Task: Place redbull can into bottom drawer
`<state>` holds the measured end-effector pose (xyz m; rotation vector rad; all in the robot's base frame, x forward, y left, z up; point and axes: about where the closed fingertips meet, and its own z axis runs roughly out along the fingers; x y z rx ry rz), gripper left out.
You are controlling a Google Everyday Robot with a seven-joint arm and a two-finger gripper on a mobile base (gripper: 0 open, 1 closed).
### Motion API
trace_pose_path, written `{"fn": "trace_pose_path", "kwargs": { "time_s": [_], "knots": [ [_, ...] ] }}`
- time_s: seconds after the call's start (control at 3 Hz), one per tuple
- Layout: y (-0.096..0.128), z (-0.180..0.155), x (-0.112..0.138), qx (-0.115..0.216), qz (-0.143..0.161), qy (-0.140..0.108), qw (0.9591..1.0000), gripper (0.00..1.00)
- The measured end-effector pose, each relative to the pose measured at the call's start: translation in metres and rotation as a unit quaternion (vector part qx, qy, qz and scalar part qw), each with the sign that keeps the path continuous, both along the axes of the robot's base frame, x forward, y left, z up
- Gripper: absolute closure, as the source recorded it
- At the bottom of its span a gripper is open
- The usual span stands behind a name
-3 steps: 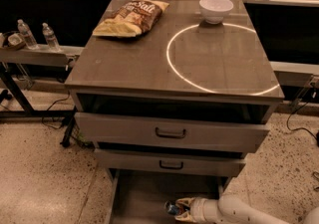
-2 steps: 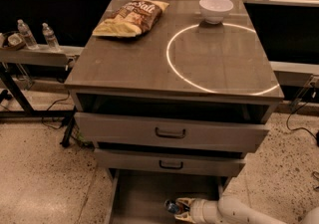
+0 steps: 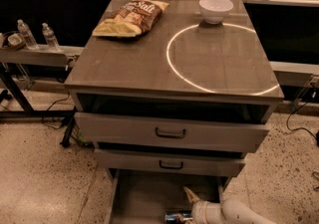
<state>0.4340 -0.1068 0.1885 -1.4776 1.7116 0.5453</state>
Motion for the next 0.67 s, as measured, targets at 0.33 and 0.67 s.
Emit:
{"fn": "trace_pose_path", "kwargs": {
  "time_s": [0.33, 0.67],
  "knots": [
    [-0.012, 0.017, 0.003, 0.023, -0.013, -0.002, 0.9996, 0.0],
    [-0.064, 0.054, -0.002, 0.023, -0.058, -0.01, 0.998, 0.0]
  ]
}}
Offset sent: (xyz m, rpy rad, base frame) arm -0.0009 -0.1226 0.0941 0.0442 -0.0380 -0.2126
